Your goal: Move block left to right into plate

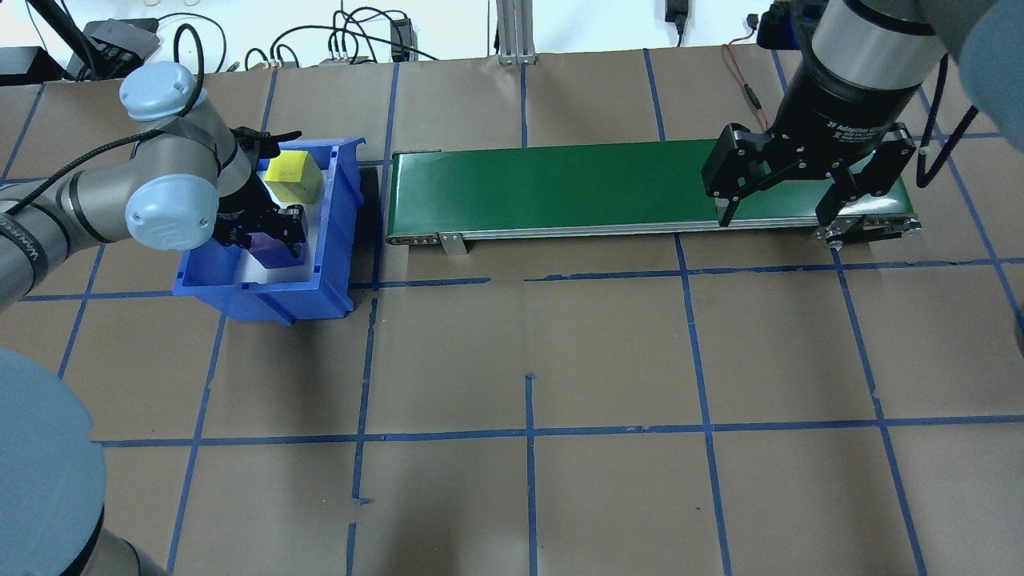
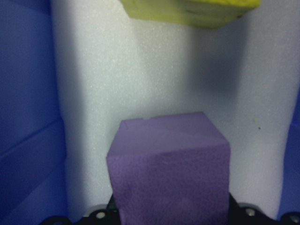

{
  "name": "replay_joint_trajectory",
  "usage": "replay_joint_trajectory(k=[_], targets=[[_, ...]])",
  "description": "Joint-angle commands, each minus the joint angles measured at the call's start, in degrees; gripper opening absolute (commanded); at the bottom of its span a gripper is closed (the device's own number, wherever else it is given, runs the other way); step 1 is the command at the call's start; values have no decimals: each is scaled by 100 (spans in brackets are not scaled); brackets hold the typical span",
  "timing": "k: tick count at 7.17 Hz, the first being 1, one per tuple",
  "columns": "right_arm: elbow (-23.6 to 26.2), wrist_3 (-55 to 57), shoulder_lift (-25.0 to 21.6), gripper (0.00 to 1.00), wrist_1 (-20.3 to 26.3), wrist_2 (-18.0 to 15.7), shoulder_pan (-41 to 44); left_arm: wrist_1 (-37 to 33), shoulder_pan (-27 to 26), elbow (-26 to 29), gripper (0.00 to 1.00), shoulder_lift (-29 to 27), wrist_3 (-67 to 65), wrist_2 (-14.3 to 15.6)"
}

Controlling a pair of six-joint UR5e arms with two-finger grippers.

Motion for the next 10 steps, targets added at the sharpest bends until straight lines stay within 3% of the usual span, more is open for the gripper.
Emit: replay_joint_trajectory(k=[1, 2, 3, 5, 9, 10], targets=[[-1, -1, -22, 100, 0, 5, -8, -61, -8, 346, 33, 566, -5, 92], [-1, -1, -22, 100, 0, 5, -8, -140, -43, 592, 33, 900, -5, 66], [-1, -1, -5, 100, -17, 5, -8, -149, -174, 716, 33, 1068, -22, -143], [-1, -1, 4, 100, -18, 5, 1, -61, -595, 718, 33, 1027, -606, -565], [8, -1, 4, 100, -9, -4, -8, 1018, -1395, 717, 33, 8, -1664, -742], [8, -1, -5, 100, 0, -12, -8, 1133, -1449, 717, 33, -89, -1770, -925]])
